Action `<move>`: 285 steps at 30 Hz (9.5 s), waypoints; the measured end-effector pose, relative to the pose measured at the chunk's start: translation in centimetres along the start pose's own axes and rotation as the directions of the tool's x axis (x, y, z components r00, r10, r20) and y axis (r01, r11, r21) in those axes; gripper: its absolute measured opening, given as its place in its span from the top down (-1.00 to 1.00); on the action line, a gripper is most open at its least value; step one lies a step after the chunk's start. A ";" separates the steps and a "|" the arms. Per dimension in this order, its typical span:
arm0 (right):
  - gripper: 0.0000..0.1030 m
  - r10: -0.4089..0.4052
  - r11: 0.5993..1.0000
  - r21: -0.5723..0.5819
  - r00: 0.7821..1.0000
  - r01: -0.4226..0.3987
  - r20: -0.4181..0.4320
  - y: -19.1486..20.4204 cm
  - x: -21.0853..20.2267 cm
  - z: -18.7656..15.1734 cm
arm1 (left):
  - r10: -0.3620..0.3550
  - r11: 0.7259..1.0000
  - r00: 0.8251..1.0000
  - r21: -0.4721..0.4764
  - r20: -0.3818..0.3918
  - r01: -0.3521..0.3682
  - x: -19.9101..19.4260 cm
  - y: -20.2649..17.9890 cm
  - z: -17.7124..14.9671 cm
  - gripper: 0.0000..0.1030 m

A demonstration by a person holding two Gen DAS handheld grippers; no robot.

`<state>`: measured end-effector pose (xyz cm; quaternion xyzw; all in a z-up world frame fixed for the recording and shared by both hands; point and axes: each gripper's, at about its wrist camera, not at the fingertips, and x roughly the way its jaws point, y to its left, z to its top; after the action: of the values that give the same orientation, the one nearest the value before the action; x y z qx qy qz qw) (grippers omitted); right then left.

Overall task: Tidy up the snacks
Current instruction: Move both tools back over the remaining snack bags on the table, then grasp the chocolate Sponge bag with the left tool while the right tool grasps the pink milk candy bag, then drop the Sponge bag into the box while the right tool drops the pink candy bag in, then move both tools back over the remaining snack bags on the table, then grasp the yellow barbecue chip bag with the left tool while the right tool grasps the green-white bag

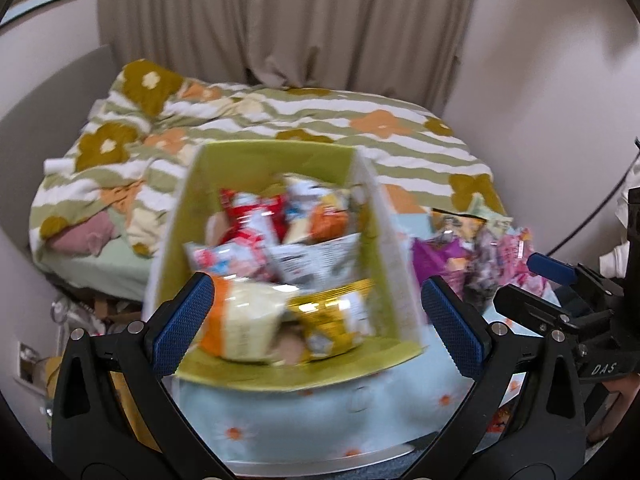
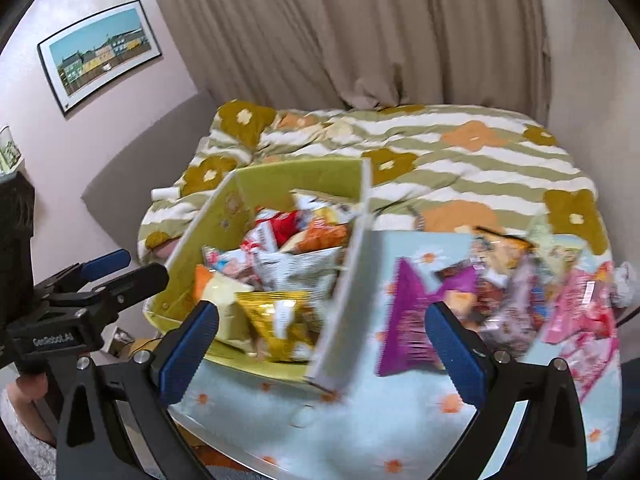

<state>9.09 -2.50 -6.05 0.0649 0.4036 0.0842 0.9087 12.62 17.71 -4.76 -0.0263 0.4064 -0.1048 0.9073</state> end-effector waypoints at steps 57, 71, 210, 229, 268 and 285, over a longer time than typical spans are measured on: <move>-0.97 -0.284 0.788 0.510 0.938 0.346 -0.198 -28.8 3.2 -9.5 | 0.003 0.787 0.946 0.584 -0.325 0.198 25.0 -29.9 -4.8 -0.17; -0.64 -0.284 0.802 0.467 0.926 0.372 -0.250 -28.7 6.4 -8.9 | 0.000 0.813 0.940 0.547 -0.343 0.199 22.8 -28.9 -5.4 -0.15; -0.99 -0.021 0.999 0.047 1.000 0.022 -0.019 0.9 7.0 11.8 | 0.001 0.994 1.000 0.107 -0.018 0.001 5.4 1.4 7.6 -1.00; -0.99 -0.134 0.987 0.093 0.991 0.134 -0.004 -19.8 -0.2 9.5 | 0.026 0.966 0.995 0.257 -0.091 -0.002 11.8 -18.0 8.0 -1.00; -0.78 0.075 0.937 -0.259 0.859 -0.235 -0.506 -28.6 19.3 5.4 | 0.172 0.912 0.857 0.407 -0.485 0.047 33.8 -24.9 3.1 -0.26; -0.22 0.068 0.930 -0.276 0.854 -0.241 -0.517 -27.3 19.7 4.3 | 0.144 0.950 0.869 0.312 -0.473 0.013 31.6 -23.8 2.6 -0.22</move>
<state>28.03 -25.37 -22.50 -0.0800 0.5977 0.2384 0.7613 30.97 -12.33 -23.01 0.1553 0.6025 -0.1382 0.7706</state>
